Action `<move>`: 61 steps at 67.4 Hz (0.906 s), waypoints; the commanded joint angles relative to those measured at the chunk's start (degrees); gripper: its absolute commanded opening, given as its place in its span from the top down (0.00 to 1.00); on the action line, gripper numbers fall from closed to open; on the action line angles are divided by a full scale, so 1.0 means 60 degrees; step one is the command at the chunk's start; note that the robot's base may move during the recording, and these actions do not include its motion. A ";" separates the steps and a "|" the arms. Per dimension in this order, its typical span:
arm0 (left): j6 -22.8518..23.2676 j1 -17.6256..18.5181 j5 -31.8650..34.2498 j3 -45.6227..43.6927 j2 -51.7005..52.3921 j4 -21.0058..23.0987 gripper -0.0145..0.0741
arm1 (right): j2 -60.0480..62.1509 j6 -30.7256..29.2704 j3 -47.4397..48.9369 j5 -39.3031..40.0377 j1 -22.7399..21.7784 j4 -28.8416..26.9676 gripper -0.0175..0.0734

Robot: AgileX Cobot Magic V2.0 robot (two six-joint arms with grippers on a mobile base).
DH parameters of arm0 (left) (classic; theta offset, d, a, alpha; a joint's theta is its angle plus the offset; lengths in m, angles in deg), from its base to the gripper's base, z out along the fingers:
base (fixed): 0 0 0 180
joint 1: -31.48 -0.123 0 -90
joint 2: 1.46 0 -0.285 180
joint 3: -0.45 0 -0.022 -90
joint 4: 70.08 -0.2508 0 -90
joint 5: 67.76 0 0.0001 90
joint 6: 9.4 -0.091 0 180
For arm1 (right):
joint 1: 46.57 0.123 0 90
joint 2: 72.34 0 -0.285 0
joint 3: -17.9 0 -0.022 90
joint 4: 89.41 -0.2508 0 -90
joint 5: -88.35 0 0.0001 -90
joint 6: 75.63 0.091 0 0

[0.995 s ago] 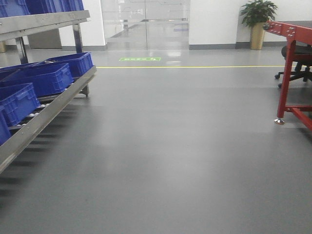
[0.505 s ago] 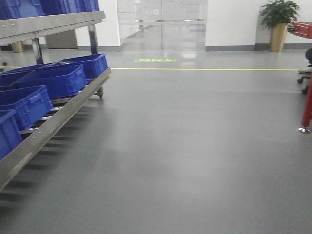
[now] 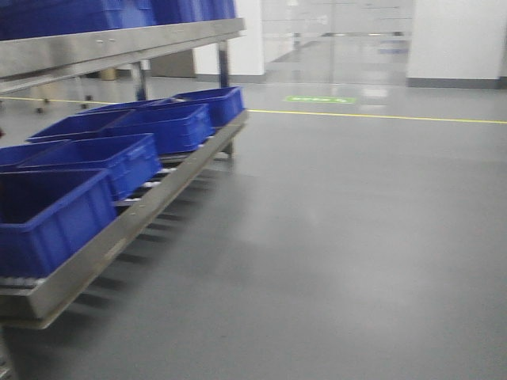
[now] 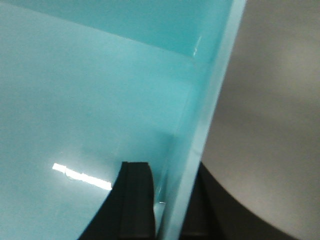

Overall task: Move two blue bins to right shelf middle
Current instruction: 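Turn the base toward the shelf of blue bins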

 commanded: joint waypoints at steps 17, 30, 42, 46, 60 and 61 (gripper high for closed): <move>0.0120 -0.0030 0.0747 -0.0144 0.0111 0.0089 0.96 | 0.0124 -0.0361 0.0075 0.0086 -0.0040 0.0250 0.98; 0.0120 -0.0030 0.0747 -0.0144 0.0111 0.0089 0.96 | 0.0124 -0.0361 0.0075 0.0086 -0.0040 0.0250 0.98; 0.0120 -0.0030 0.0747 -0.0144 0.0111 0.0089 0.96 | 0.0124 -0.0361 0.0075 0.0086 -0.0040 0.0250 0.98; 0.0120 -0.0030 0.0747 -0.0144 0.0111 0.0089 0.96 | 0.0124 -0.0361 0.0075 0.0086 -0.0040 0.0250 0.98; 0.0120 -0.0030 0.0747 -0.0144 0.0111 0.0089 0.96 | 0.0124 -0.0361 0.0075 0.0086 -0.0040 0.0250 0.98; 0.0120 -0.0030 0.0747 -0.0144 0.0111 0.0089 0.96 | 0.0124 -0.0361 0.0075 0.0086 -0.0040 0.0250 0.98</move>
